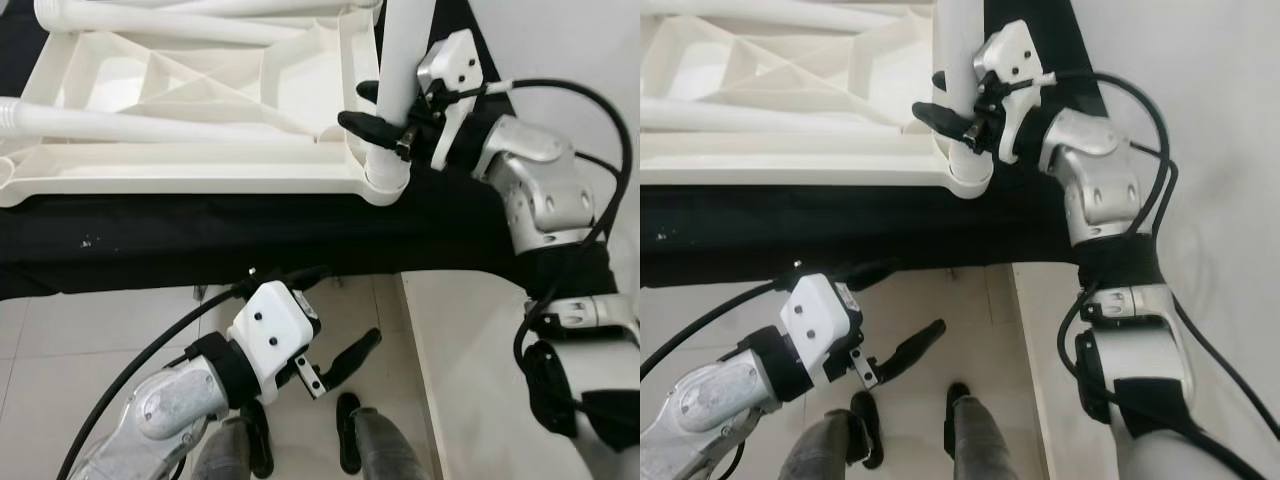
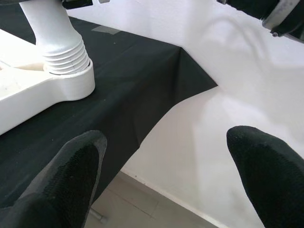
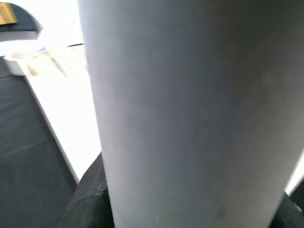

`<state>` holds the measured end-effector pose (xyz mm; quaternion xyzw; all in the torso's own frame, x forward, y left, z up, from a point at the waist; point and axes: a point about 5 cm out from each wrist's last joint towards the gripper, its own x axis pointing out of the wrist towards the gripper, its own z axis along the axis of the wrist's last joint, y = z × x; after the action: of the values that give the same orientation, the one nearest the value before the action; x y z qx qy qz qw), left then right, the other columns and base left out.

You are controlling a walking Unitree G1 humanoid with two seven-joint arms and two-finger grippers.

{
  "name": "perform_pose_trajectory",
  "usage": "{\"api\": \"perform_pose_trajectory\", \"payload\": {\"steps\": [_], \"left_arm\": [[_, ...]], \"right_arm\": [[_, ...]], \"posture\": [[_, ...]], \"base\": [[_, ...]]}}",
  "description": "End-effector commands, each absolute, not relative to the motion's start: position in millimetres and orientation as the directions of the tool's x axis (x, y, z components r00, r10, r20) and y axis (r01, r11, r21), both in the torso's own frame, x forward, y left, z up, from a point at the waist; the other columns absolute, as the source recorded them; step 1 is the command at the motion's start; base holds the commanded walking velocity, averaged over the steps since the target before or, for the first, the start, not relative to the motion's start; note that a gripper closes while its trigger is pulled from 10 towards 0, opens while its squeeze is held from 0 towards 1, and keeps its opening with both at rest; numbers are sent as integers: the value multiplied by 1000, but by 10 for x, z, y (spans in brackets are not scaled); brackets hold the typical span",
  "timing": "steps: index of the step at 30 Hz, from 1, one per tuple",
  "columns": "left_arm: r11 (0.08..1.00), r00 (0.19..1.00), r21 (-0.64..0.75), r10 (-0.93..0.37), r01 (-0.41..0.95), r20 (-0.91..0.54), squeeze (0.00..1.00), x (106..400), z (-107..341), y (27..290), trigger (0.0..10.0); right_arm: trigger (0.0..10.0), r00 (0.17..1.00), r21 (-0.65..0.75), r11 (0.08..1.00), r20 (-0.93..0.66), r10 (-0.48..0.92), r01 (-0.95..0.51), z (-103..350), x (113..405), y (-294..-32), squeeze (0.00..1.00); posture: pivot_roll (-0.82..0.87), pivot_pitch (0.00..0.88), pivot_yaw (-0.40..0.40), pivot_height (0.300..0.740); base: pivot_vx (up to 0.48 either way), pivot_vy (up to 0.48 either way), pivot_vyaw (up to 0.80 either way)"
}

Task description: Building children table

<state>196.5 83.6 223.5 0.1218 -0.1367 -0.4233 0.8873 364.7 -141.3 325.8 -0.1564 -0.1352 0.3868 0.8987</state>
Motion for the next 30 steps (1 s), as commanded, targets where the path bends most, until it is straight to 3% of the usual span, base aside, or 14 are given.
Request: {"api": "perform_pose_trajectory", "payload": {"steps": [1, 10, 30], "left_arm": [[599, 593, 329, -794, 730, 131, 0, 1949, 2199, 818, 10000], [593, 586, 334, -799, 732, 134, 0, 1965, 2198, 803, 10000], [586, 581, 358, -803, 727, 134, 0, 2011, 2210, 828, 10000]], "right_arm": [[10000, 787, -197, 763, -105, 607, -615, 2555, 3731, -1570, 0], [10000, 890, -98, 885, -46, 453, -455, 2475, 3643, -1610, 0], [10000, 923, 85, 921, 98, 371, -379, 2303, 3291, -1427, 0]], "posture": [[-27, 432, -28, 740], [-25, 417, -26, 740], [-14, 379, -6, 740]], "base": [[0, 0, 0], [0, 0, 0], [0, 0, 0]]}}
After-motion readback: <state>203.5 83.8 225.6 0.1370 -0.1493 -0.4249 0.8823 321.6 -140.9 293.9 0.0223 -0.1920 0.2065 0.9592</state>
